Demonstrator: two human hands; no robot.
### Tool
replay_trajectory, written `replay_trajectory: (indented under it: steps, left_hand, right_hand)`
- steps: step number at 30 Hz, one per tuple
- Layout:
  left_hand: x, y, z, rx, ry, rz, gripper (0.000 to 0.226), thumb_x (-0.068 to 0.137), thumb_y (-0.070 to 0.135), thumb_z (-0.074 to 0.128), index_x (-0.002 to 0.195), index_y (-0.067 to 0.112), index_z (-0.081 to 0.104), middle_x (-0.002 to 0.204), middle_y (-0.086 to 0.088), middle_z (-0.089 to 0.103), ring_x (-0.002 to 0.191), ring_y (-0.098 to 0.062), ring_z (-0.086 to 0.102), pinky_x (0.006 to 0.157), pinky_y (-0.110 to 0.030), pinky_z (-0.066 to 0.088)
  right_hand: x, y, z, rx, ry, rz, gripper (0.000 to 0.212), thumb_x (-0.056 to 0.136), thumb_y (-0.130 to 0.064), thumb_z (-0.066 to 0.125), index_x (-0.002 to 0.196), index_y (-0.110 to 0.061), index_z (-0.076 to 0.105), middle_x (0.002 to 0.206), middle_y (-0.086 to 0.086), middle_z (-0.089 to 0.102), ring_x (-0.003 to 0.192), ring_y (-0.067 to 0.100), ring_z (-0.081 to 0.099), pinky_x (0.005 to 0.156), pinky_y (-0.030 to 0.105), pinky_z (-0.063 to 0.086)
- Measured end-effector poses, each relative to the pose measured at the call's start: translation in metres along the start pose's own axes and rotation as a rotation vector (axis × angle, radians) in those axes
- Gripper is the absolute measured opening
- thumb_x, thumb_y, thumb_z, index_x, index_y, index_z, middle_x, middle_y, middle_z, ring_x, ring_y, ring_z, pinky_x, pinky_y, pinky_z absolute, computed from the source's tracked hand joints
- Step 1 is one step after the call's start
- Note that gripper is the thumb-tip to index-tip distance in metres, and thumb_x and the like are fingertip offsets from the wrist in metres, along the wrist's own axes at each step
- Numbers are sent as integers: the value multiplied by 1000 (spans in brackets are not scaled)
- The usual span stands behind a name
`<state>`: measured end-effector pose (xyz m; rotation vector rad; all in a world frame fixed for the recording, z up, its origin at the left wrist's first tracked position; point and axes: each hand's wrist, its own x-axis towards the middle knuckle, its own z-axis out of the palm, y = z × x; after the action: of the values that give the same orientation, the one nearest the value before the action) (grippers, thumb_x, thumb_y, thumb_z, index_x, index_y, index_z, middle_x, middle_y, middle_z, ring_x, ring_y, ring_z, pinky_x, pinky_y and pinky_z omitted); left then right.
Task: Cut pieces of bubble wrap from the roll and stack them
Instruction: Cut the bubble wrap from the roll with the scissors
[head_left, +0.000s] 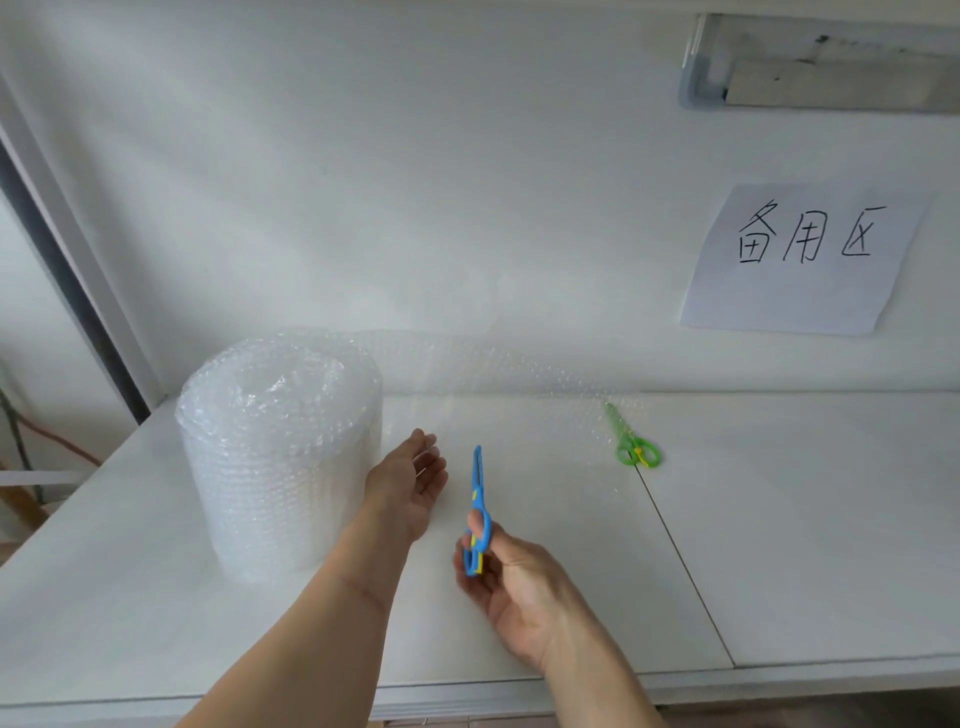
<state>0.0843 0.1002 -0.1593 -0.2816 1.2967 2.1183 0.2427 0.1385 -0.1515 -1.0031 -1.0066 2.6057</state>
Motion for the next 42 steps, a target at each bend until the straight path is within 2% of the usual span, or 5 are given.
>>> replay_trajectory:
  steps: [8, 14, 18, 27, 42]
  left_hand:
    - [-4, 1, 1, 30, -23, -3, 28, 94, 30, 60, 102, 7, 73, 105, -6, 68, 101, -21, 60, 100, -35, 47]
    - [-6, 4, -5, 20, -50, -15, 33, 95, 37, 58, 106, 10, 73, 118, -4, 68, 114, -24, 58, 85, -36, 50]
    - [-16, 8, -5, -1, -81, -17, 33, 97, 35, 55, 106, 8, 72, 113, -2, 68, 102, -18, 60, 67, -31, 47]
    - [-9, 5, -7, -8, -31, -12, 25, 92, 31, 63, 98, 9, 74, 113, -7, 69, 102, -26, 64, 90, -41, 52]
    - [0, 6, -11, -107, -70, -49, 19, 85, 16, 72, 92, 2, 60, 83, -13, 63, 78, -26, 64, 79, -38, 54]
  right_hand:
    - [8, 5, 21, -211, -54, 51, 47, 55, -36, 85, 81, 0, 68, 78, 14, 65, 68, 27, 67, 67, 35, 56]
    - [19, 0, 27, -242, -70, 54, 43, 63, -37, 84, 83, -2, 69, 74, 13, 68, 68, 27, 67, 62, 32, 56]
    - [26, -3, 28, -288, -94, 58, 37, 74, -37, 79, 88, -4, 73, 80, 13, 72, 71, 25, 68, 60, 30, 54]
    - [36, 3, 28, -359, -69, -48, 37, 79, -31, 78, 99, -1, 69, 81, 12, 71, 66, 19, 67, 59, 28, 52]
    - [48, -4, 29, -402, -61, -116, 38, 79, -35, 77, 96, -1, 70, 80, 11, 72, 72, 23, 69, 58, 29, 52]
